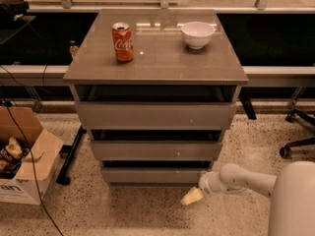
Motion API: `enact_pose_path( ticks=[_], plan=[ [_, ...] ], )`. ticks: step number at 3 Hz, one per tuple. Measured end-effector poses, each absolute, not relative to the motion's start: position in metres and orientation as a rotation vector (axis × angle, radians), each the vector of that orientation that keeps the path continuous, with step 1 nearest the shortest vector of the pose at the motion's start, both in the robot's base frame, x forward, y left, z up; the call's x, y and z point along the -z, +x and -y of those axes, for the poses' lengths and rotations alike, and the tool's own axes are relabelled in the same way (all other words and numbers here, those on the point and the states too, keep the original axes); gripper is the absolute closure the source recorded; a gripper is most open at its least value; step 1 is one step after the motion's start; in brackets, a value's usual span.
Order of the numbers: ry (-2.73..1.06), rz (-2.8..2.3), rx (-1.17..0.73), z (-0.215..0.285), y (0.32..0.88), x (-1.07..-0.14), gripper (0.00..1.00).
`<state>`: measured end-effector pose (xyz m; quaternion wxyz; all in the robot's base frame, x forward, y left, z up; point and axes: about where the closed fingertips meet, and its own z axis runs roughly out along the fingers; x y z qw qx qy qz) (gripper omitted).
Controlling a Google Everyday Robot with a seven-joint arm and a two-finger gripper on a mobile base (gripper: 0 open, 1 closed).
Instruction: Open bottom drawer
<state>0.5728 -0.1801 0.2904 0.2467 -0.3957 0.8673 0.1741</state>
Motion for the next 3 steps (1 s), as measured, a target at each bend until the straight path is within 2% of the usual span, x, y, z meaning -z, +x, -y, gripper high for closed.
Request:
enact_pose_path(
  ticks=[3],
  plan=[
    [-1.064,-2.316,-0.522,0.164,0.632,-0.244,0.00]
  ],
)
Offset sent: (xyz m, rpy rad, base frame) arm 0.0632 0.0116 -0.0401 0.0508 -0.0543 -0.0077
